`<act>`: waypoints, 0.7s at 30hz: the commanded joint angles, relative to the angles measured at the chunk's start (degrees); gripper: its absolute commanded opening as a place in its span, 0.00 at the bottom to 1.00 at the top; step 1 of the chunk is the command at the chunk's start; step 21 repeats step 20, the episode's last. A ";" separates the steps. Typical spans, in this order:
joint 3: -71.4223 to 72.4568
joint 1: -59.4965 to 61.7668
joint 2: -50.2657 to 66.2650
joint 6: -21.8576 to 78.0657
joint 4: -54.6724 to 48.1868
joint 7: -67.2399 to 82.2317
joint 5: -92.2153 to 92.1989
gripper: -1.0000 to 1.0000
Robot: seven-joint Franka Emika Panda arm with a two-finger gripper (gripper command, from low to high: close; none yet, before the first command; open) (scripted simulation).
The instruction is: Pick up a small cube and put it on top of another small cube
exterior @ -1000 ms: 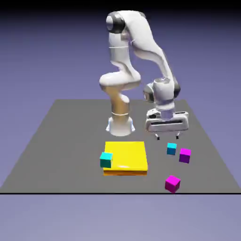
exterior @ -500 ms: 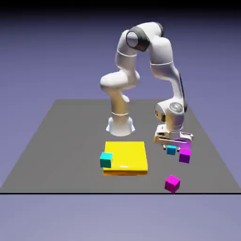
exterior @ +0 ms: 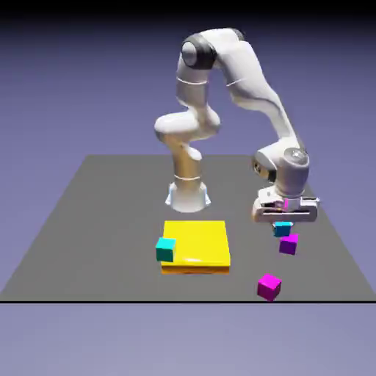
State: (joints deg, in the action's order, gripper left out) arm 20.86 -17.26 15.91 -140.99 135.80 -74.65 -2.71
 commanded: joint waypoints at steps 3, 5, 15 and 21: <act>2.84 5.77 3.40 4.21 -6.23 4.26 5.40 0.00; 4.74 9.63 5.67 7.00 -10.39 7.15 8.92 0.00; 9.05 21.50 17.66 11.76 -23.67 15.43 23.86 0.00; 8.94 21.44 17.85 11.53 -23.62 15.35 23.99 1.00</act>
